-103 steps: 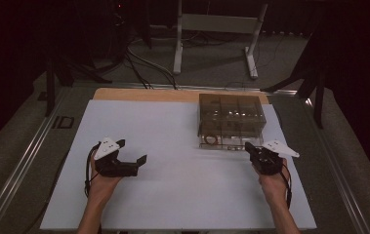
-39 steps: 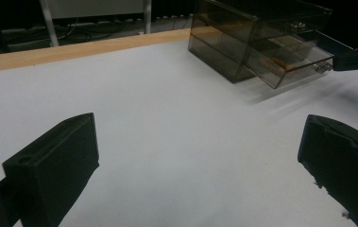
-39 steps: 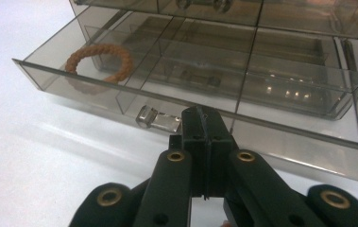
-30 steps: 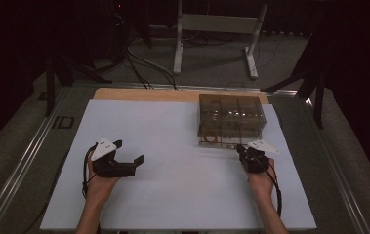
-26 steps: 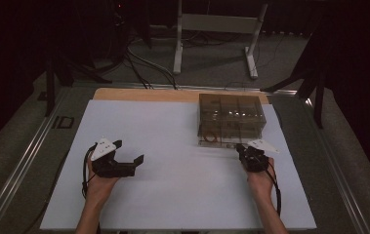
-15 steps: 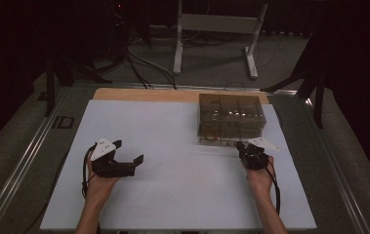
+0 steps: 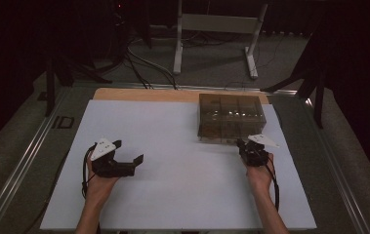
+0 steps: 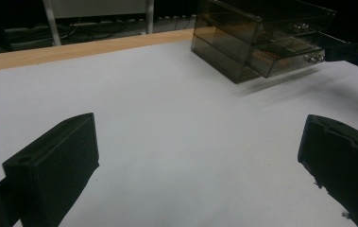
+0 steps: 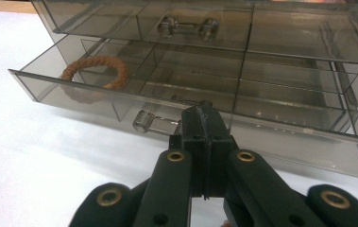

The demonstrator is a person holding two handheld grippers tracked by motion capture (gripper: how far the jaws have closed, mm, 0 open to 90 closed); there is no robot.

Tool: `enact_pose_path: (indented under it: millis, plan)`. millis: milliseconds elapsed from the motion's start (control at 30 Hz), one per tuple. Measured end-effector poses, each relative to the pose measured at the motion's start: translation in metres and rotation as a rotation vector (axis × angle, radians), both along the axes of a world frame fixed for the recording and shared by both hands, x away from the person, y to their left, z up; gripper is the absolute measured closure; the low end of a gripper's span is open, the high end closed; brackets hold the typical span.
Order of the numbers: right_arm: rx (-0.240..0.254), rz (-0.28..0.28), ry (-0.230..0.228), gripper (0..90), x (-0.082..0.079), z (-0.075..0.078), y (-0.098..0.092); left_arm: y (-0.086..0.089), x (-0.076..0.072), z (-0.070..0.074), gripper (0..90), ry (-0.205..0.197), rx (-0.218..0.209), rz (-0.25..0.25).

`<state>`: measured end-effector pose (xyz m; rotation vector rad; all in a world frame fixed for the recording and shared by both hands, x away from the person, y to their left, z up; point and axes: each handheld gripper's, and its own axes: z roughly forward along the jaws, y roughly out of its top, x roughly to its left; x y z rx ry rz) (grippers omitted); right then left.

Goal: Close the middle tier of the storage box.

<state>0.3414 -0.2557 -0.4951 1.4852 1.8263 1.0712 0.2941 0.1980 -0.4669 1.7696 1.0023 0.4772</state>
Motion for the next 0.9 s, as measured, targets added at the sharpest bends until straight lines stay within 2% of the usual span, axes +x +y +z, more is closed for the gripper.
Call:
enact_pose_path:
  millis: [100, 900]
  plan:
    - [0.009, -0.004, -0.003, 90.0, 0.002, 0.001, -0.001, 0.0, 0.0, 0.0, 0.9, 0.0, -0.002, 0.001]
    - [-0.012, -0.026, 0.01, 90.0, 0.015, 0.001, -0.003, 0.001, 0.0, -0.001, 0.9, -0.001, -0.001, 0.002]
